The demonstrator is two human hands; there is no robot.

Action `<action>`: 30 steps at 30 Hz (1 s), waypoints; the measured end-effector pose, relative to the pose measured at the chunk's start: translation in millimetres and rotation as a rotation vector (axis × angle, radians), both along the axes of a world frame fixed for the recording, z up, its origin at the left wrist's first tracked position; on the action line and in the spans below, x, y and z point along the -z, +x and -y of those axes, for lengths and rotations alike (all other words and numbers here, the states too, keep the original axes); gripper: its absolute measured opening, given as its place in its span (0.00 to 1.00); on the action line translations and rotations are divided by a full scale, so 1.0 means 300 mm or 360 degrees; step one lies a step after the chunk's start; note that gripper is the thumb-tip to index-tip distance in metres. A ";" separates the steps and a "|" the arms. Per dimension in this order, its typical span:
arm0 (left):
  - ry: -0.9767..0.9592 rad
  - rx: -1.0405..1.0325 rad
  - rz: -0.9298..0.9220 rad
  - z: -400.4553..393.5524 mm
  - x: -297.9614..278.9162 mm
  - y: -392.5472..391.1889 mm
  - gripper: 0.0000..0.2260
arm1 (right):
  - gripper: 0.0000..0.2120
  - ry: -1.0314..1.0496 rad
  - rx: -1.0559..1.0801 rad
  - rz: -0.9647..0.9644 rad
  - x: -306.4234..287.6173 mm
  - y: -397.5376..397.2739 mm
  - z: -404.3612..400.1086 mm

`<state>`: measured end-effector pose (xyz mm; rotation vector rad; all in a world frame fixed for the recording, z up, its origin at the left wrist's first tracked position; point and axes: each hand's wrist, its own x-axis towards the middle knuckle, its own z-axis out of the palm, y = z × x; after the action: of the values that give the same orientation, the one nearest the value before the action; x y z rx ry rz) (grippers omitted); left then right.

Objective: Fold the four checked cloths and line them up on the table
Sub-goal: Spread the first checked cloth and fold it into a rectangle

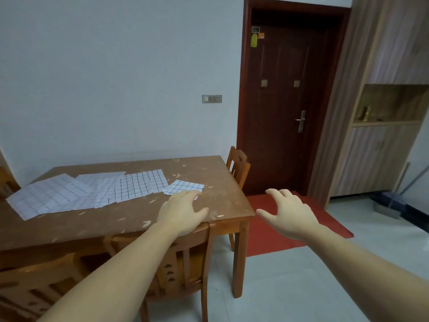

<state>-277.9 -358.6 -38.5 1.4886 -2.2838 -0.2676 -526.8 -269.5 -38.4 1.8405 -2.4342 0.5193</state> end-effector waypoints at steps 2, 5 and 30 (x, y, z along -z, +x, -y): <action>0.0012 -0.0023 0.0015 0.093 0.018 -0.088 0.23 | 0.33 -0.0006 -0.0032 -0.0006 0.015 -0.094 0.110; 0.0019 -0.0099 0.0031 0.239 0.037 -0.237 0.23 | 0.33 -0.0017 -0.0112 0.0014 0.032 -0.251 0.289; 0.0187 -0.0638 -0.0113 1.499 0.285 -0.740 0.22 | 0.34 0.0198 -0.0717 -0.0099 0.161 -0.765 1.853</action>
<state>-499.7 -808.2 -124.0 1.9199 -1.8891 -0.3339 -756.2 -825.2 -86.7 2.4301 -2.0510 0.3241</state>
